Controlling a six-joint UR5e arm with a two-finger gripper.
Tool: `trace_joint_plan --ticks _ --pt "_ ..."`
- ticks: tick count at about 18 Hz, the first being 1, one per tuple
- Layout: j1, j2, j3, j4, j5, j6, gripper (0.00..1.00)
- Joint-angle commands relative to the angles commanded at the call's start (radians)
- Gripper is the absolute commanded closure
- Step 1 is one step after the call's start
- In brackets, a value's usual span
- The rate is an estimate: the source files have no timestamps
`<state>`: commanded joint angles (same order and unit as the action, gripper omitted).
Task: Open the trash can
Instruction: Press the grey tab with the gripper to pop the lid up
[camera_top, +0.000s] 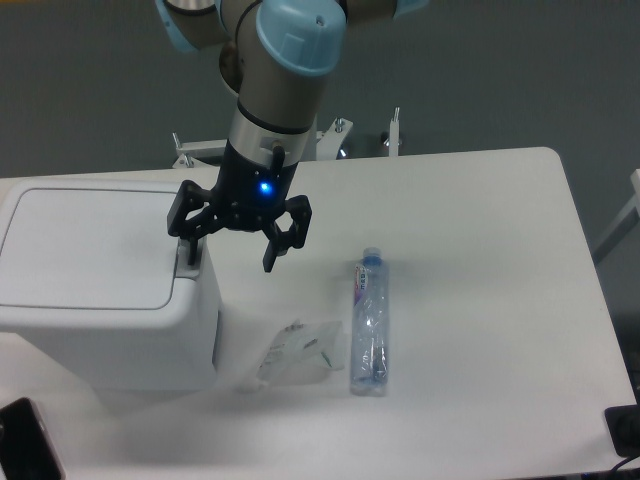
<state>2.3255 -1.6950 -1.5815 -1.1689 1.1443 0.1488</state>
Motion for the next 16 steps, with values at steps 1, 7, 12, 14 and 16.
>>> trace_joint_plan --ticks 1,7,12,14,16 --pt "0.000 0.000 0.000 0.000 0.000 -0.003 0.00" --pt "0.000 0.000 0.000 0.000 0.000 -0.003 0.00" --pt "0.002 0.006 0.024 0.041 0.000 -0.003 0.00" --pt "0.009 0.006 0.060 0.106 0.002 0.000 0.00" --pt "0.061 0.008 0.104 0.130 0.046 -0.003 0.00"
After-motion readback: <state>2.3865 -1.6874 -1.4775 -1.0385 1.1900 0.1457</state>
